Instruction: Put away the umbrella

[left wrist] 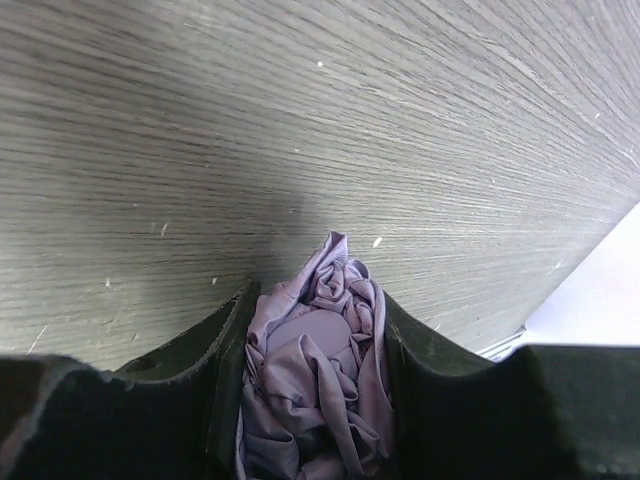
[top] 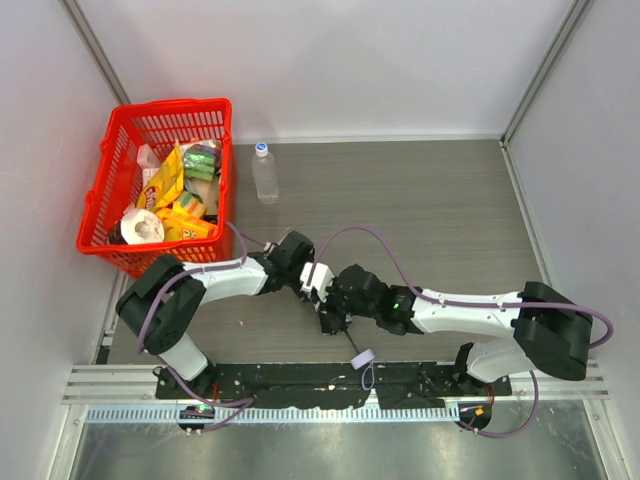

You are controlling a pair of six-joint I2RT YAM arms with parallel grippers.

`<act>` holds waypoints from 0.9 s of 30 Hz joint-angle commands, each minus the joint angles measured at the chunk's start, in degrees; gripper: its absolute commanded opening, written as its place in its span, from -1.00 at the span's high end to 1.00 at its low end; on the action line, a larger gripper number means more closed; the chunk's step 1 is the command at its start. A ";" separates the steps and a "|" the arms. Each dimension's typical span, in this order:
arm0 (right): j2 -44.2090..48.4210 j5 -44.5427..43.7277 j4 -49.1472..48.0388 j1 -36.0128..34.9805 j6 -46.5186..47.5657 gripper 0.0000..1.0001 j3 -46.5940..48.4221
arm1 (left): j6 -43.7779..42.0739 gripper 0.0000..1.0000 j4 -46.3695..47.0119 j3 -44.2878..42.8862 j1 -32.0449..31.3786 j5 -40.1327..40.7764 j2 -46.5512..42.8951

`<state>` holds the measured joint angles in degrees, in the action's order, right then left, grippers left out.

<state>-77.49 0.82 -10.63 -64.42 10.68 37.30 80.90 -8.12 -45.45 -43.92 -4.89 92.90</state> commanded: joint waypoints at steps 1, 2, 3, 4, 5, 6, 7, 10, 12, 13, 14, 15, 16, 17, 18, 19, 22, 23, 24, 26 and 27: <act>1.47 7.18 -8.79 -1.32 -0.39 0.99 -0.20 | 0.23 1.00 13.02 1.33 0.06 -2.66 2.10; 1.21 7.00 -8.96 -1.32 -0.48 0.99 -0.47 | -0.48 1.00 13.39 1.33 0.50 -4.33 2.54; 1.03 6.74 -8.53 -1.32 -0.48 0.99 -0.65 | -0.74 1.00 14.00 1.42 0.85 -5.74 2.98; 0.68 6.65 -8.09 -1.32 -0.92 0.99 -0.65 | -0.92 1.00 14.27 1.59 1.12 -6.45 3.16; 0.59 6.48 -8.26 -1.32 -1.44 0.99 -1.00 | -0.75 1.00 14.45 1.94 1.21 -6.54 2.81; 0.68 6.48 -9.13 -1.23 -2.93 0.99 -1.52 | -0.66 1.00 13.75 1.95 1.21 -6.28 2.46; 0.85 6.91 -9.40 -0.97 -3.46 0.99 -2.14 | -0.40 1.00 12.79 1.86 1.21 -6.28 2.20; 0.86 8.41 -7.57 -0.97 -3.03 0.98 -3.37 | -0.39 1.00 8.30 -0.33 2.26 -8.99 1.76; -1.07 7.62 -7.82 -0.97 -4.08 0.95 -3.90 | -0.14 1.00 4.45 -1.74 2.35 -7.78 0.79; -2.47 7.62 -7.91 -1.05 -4.52 0.94 -4.07 | 0.65 1.00 2.60 -2.44 2.35 -6.99 0.35; -3.27 6.83 -8.17 -1.14 -4.96 0.89 -4.34 | 1.96 1.00 0.58 -2.71 2.61 -6.98 0.35; -3.80 6.48 -8.70 -1.32 -5.40 0.86 -4.51 | 3.54 1.00 -0.48 -2.97 3.05 -7.76 0.61; -3.98 4.56 -9.31 -1.84 -5.32 0.85 -5.47 | 5.39 1.00 -1.10 -2.89 3.49 -8.73 0.96; -3.63 2.98 -10.45 -2.19 -5.14 0.84 -6.09 | 7.15 1.00 -2.24 -2.71 3.75 -9.09 1.40; -3.54 1.05 -10.90 -2.55 -5.05 0.81 -6.79 | 8.82 1.00 -2.60 -2.10 3.93 -8.92 1.40; -3.63 0.42 -10.64 -2.81 -4.79 0.81 -6.71 | 10.05 1.00 -3.30 -1.92 3.84 -8.48 1.32; -5.55 -3.19 -8.10 -3.43 -4.79 0.78 -5.40 | 11.12 1.00 -7.59 -3.67 3.84 -6.46 0.97; -6.08 -3.98 -7.48 -3.95 -4.79 0.78 -4.61 | 11.12 1.00 -9.44 -4.72 3.67 -5.15 0.70; -6.87 -5.29 -7.04 -4.22 -5.57 0.78 -4.43 | 11.12 1.00 -10.85 -5.69 3.67 -4.35 0.44; -7.84 -6.61 -6.07 -4.74 -5.14 0.77 -4.43 | 11.29 1.00 -12.18 -6.23 3.67 -4.08 0.09; -8.63 -8.01 -5.63 -4.83 -5.23 0.77 -4.43 | 11.12 1.00 -12.44 -6.49 3.67 -4.08 0.00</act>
<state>-82.06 -5.23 -23.07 -67.33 8.01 33.28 87.22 -15.81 -48.10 -40.27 -9.93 94.11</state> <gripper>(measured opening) 0.113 0.429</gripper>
